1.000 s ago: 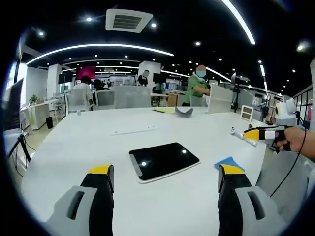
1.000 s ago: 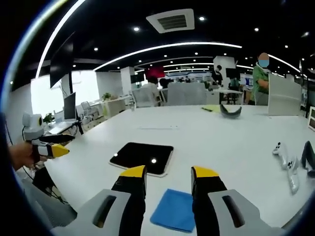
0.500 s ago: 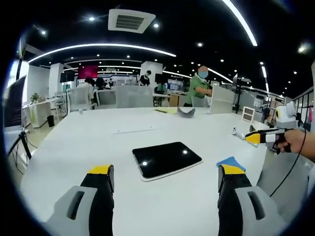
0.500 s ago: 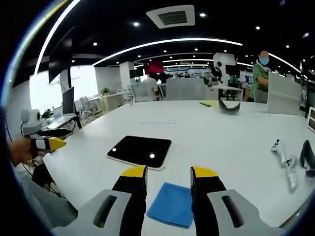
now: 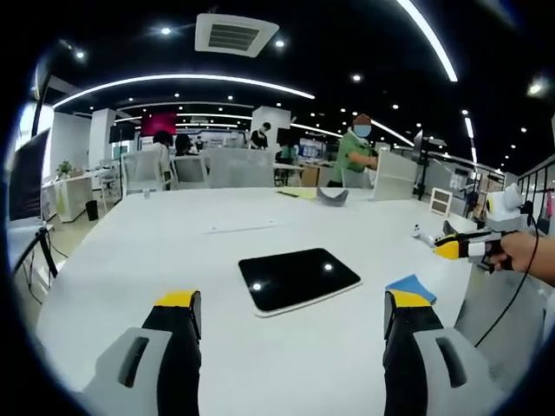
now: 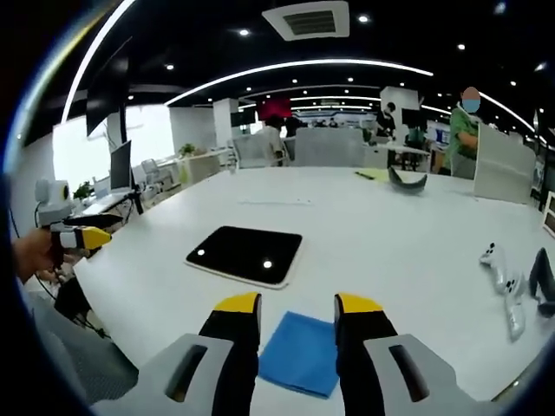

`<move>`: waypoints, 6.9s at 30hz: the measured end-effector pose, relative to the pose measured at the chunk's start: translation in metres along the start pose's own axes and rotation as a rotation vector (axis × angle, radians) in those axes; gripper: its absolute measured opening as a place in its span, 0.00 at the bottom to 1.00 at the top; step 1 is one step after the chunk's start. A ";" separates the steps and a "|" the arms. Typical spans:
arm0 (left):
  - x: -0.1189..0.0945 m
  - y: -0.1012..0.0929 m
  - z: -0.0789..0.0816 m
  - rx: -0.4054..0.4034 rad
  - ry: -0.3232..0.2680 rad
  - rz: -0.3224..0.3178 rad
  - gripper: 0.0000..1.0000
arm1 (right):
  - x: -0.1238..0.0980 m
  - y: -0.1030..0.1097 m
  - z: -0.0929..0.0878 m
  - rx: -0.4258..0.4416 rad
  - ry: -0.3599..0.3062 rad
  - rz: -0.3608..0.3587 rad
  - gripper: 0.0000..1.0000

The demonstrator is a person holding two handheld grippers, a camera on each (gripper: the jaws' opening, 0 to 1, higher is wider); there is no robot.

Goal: Wipe the mirror surface with the cleaning cloth until all visible marks leave the cleaned area.

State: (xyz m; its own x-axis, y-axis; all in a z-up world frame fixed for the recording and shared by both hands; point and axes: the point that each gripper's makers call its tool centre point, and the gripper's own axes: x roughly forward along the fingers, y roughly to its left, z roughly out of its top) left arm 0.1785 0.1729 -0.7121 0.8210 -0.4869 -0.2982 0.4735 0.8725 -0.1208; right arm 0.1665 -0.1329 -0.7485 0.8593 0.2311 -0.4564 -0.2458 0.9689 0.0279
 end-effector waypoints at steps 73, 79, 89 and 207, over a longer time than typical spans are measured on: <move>0.008 0.023 -0.007 -0.033 0.004 0.016 0.88 | 0.052 0.006 -0.091 -0.116 0.355 0.082 0.21; 0.006 0.026 -0.004 -0.033 -0.003 0.021 0.88 | 0.053 0.014 -0.091 -0.141 0.357 0.113 0.10; 0.001 0.026 -0.008 -0.026 0.004 0.024 0.88 | 0.053 0.015 -0.091 -0.140 0.362 0.123 0.03; 0.016 0.060 -0.015 -0.003 0.087 0.026 0.87 | 0.296 0.195 0.055 -0.099 0.175 0.322 0.01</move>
State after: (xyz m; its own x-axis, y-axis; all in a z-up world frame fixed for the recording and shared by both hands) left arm 0.2152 0.2184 -0.7384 0.8018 -0.4589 -0.3828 0.4516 0.8848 -0.1146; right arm 0.3980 0.1294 -0.8293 0.6436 0.4952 -0.5836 -0.5402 0.8340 0.1119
